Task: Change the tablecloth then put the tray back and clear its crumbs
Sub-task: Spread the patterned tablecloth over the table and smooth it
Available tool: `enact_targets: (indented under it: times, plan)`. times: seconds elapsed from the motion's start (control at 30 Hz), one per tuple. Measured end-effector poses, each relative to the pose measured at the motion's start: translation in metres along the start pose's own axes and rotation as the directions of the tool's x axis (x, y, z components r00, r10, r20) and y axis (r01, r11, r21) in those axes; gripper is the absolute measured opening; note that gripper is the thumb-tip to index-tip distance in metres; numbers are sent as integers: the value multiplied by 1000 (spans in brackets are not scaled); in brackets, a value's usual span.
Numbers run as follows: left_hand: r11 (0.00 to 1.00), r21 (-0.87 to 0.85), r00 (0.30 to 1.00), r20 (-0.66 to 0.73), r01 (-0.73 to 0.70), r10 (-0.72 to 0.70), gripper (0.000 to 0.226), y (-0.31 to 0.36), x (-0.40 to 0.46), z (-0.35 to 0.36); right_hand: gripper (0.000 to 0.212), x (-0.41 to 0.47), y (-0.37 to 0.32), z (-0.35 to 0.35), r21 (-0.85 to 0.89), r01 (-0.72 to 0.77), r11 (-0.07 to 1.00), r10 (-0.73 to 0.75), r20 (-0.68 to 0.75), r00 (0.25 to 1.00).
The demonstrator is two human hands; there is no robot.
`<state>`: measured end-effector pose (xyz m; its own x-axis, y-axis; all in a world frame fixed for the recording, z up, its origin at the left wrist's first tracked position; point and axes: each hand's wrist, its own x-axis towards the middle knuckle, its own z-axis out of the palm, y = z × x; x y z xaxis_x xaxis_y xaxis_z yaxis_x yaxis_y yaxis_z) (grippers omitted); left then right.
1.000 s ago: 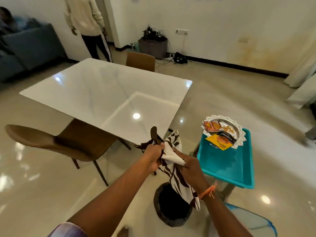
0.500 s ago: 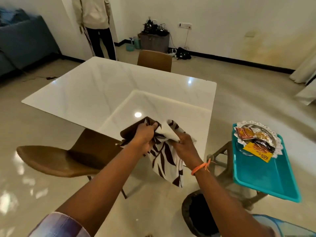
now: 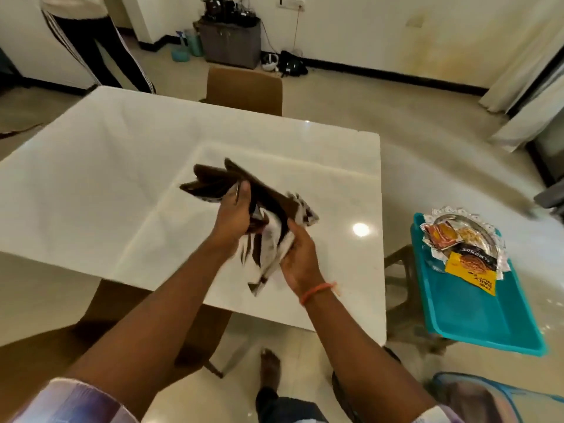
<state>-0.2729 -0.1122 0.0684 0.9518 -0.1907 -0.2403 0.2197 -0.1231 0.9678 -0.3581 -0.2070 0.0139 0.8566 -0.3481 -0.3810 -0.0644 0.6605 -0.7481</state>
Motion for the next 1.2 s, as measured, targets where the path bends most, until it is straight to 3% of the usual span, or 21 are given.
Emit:
enact_targets:
  times: [0.1, 0.2, 0.37, 0.47, 0.57, 0.7, 0.83, 0.97, 1.03, 1.1, 1.2]
  plan:
    - [985, 75, 988, -38, 154, -151, 21, -57, 19, -17, 43, 28, 33, -33, 182, -140, 973, 185, -261, 947]
    - [945, 41, 937, -145, 325, -316, 30, -101, 31, -45, 43, 44, 42, -60, 352, -110, 929, 267, -435, 860]
    - [912, -88, 867, -285, 401, -409, 30, -129, 37, -100, 18, 49, 38, -99, 299, -21, 954, 231, -691, 685]
    - [860, -187, 800, -318, 474, -510, 41, -138, 49, -136, 17, 45, 36, -104, 268, -60, 962, 232, -677, 698]
    - [841, -116, 820, -186, 528, -541, 60, -136, 60, -157, 17, 42, 37, -95, 205, -121, 971, 226, -634, 740]
    - [886, 236, 916, -149, 399, -372, 79, -126, 77, -164, 12, 51, 46, -78, 159, -111, 981, 189, -656, 731]
    - [934, 209, 949, -185, 291, -255, 77, -119, 110, -182, 23, 60, 50, -72, 209, -48, 977, 170, -616, 769]
    - [929, 208, 916, -328, 306, -228, 71, -139, 124, -217, 21, 47, 60, -67, 166, -89, 982, 176, -644, 744]
    - [860, 261, 860, -399, 439, -318, 60, -160, 119, -236, 21, 35, 70, -69, 57, -153, 987, 150, -689, 709]
    - [732, 420, 828, -427, 537, -362, 50, -178, 110, -248, 22, 25, 78, -77, -78, -208, 975, 90, -717, 691]
    - [501, 708, 863, -461, 498, -205, 51, -181, 100, -242, 27, 22, 82, -86, -298, -269, 916, -56, -758, 649]
